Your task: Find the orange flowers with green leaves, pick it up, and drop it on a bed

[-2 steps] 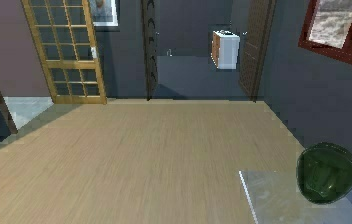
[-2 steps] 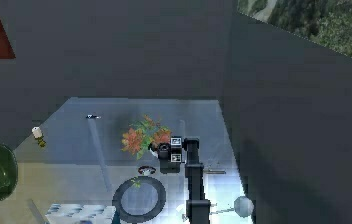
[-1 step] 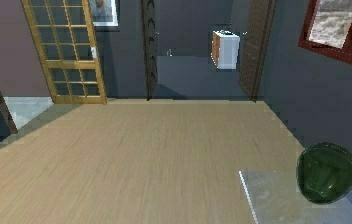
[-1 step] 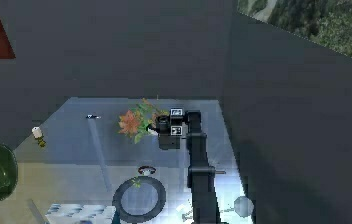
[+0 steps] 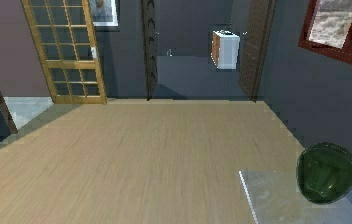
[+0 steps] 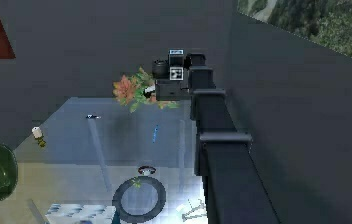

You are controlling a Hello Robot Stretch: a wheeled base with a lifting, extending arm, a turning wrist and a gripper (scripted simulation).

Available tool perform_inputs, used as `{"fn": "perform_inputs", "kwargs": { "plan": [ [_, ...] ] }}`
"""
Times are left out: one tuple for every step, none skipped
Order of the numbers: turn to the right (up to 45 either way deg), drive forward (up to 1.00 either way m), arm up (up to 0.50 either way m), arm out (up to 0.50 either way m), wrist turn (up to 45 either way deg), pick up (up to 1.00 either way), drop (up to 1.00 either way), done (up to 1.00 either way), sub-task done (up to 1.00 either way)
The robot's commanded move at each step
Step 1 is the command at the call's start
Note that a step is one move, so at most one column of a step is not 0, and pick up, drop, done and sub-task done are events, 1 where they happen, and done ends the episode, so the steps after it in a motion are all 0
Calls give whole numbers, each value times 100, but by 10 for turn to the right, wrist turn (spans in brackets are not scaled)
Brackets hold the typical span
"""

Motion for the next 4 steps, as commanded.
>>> {"fn": "perform_inputs", "kwargs": {
  "plan": [
    [0,0,0,0,-450,0,0,0,0],
    [0,0,0,0,-450,0,0,0,0],
    [0,0,0,0,-330,0,0,0,0],
    [0,0,0,-36,0,0,0,0,0]
  ]
}}
